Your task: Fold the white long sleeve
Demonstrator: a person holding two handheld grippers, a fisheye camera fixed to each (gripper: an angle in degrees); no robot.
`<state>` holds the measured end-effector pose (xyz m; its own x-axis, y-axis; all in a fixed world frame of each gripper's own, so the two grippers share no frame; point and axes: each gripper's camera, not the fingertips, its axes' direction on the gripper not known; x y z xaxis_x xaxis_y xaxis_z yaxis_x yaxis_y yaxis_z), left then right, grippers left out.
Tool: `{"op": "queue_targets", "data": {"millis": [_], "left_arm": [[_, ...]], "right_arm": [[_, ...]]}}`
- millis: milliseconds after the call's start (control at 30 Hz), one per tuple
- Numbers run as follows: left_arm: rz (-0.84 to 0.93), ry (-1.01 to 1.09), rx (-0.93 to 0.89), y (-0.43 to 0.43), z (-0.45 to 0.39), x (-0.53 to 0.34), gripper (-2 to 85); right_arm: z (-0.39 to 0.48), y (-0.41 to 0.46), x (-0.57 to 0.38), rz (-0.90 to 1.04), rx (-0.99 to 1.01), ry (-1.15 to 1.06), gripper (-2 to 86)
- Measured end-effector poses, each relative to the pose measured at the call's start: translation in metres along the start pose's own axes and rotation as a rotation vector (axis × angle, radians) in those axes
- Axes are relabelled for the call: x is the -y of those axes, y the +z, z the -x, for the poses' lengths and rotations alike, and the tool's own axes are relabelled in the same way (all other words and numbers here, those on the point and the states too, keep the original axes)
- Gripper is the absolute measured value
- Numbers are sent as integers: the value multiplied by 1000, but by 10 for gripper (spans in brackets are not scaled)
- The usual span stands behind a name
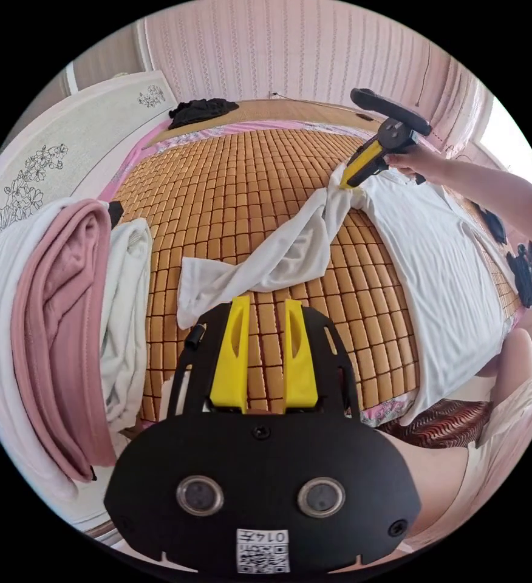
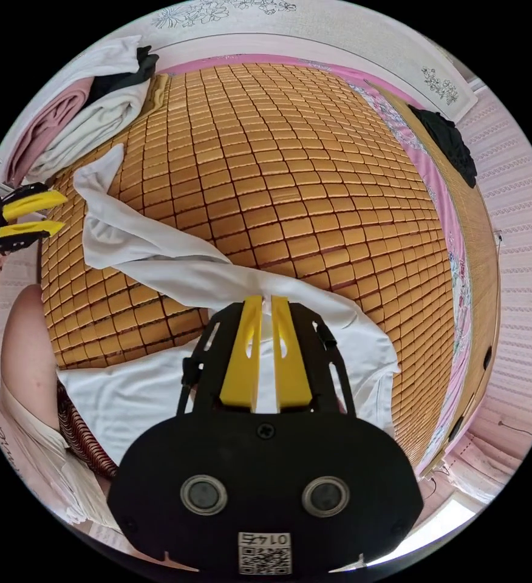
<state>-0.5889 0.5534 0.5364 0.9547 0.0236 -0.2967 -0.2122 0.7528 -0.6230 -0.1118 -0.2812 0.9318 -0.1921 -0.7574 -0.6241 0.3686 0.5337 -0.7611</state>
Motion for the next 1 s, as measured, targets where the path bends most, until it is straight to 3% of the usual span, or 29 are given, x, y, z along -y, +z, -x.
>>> {"op": "queue_targets", "data": {"millis": [133,333,433,500,567,633,733,767,833,1000], "left_arm": [[81,-1,210,8,13,21,81],[153,-62,59,20,42,14,6],[163,-65,45,10,41,3,-6],[167,-47,14,2,37,-5,-8],[155,-40,-53,-15,31,-17,-10],[136,-32,-143,-35,28,-30,-10],[104,-50,-422,-73,31,-58,-10],[49,-64,-552,-91,35,-70,-10],[-50,-140,-645,-114,50,-86,-9],[-89,-475,-351,-118,103,-123,-6]], "right_arm": [[7,-9,-3,-30,-97,-34,-6],[-6,-25,-10,-143,-63,29,6],[-10,-14,4,-92,46,54,98],[-11,3,13,-15,123,57,106],[-13,6,11,-38,173,70,23],[-7,5,8,-41,138,40,9],[-3,-8,-7,-76,122,-41,0],[-6,-21,-19,-130,160,-69,-2],[-17,-40,-37,-224,166,-51,-4],[-45,-43,-48,-285,242,91,-6]]}}
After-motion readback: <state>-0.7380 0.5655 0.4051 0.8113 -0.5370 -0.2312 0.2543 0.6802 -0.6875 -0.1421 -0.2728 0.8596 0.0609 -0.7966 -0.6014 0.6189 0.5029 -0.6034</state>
